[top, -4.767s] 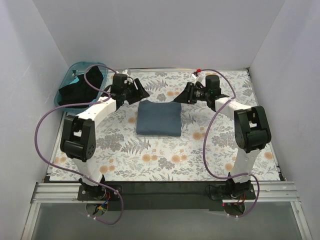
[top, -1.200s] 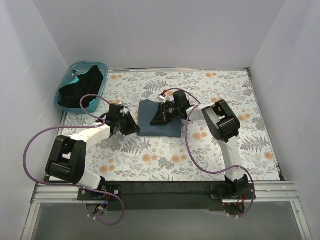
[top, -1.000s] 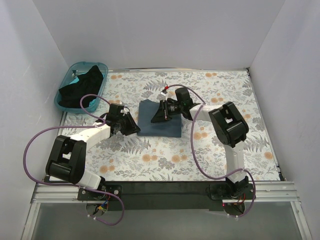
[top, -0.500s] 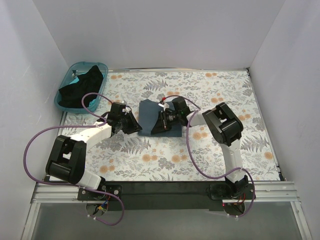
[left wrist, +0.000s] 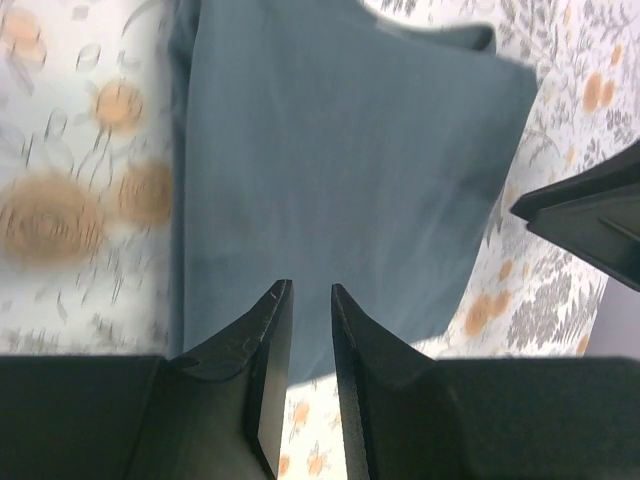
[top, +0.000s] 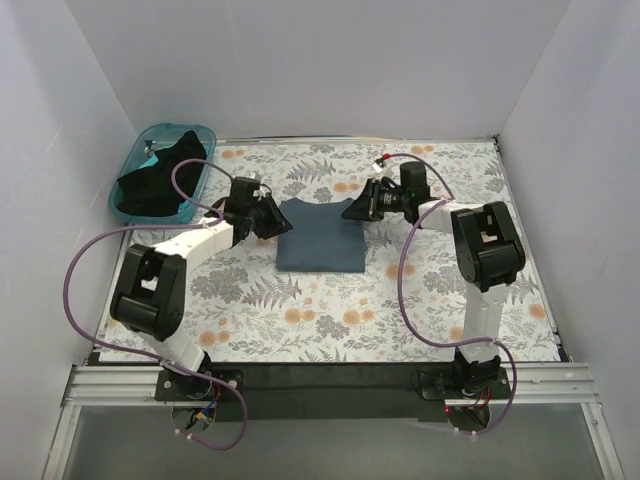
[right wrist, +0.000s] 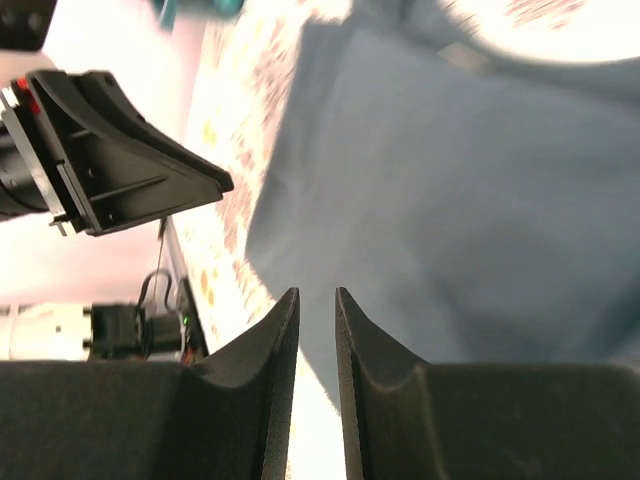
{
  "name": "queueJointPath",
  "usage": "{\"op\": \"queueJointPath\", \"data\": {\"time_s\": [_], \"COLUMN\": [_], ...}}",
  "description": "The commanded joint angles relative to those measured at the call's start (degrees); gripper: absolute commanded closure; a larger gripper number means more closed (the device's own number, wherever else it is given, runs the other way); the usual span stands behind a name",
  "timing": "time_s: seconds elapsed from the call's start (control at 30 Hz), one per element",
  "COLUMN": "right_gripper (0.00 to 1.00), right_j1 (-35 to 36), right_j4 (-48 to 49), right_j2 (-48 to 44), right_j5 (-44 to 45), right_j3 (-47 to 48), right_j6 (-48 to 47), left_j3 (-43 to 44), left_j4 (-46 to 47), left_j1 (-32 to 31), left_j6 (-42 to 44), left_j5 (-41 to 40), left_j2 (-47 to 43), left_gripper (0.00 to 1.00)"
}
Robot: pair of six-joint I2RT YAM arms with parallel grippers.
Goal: Fold and stack the t-shirts
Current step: Fold the tshirt
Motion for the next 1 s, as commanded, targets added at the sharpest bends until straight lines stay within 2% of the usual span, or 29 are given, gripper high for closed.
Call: {"op": "queueJointPath", "data": {"time_s": [0.0,0.2,0.33,0.47,0.6,0.77,0.9,0.97], "right_gripper": [0.76,0.75,0.75,0.75,0.74,0.67,0.52,0.5], "right_j1": [-3.18,-5.73,-6.61,-7.67,-8.11,-8.02,-7.67,-7.32], "right_j4": [0.67,0.67,0.67,0.49,-2.4,-13.62,-24.62,-31.28], "right_j2": [1.87,9.42,13.91,14.71,10.15,0.57,-8.03,-10.5], "right_j5": [1.06,2.12,3.7,4.4,4.75,8.7,15.28,20.47], "right_j3": [4.79,11.39,12.81,11.58,9.74,7.1,4.37,3.32], "right_j6": [-0.63,0.51,0.95,0.43,-2.73,-10.63,-16.16,-18.19], "left_j3": [5.96,14.58,15.82,15.12,14.77,11.52,8.8,6.95], "left_j4": [2.68,3.91,4.26,4.09,1.81,-5.2,-11.28,-13.04], "left_j1": [-0.14,-0.05,0.3,0.83,0.83,0.48,-0.92,-1.89], "left_j6": [1.26,2.84,2.58,2.49,3.81,3.99,3.98,3.64], "left_j5": [-2.63,-3.95,-3.95,-3.25,-4.38,-9.56,-14.05,-14.84], "left_j2": [5.85,16.15,21.51,21.97,16.88,8.36,3.26,0.53], "left_gripper": [0.77,0.77,0.77,0.76,0.67,0.48,0.35,0.29]}}
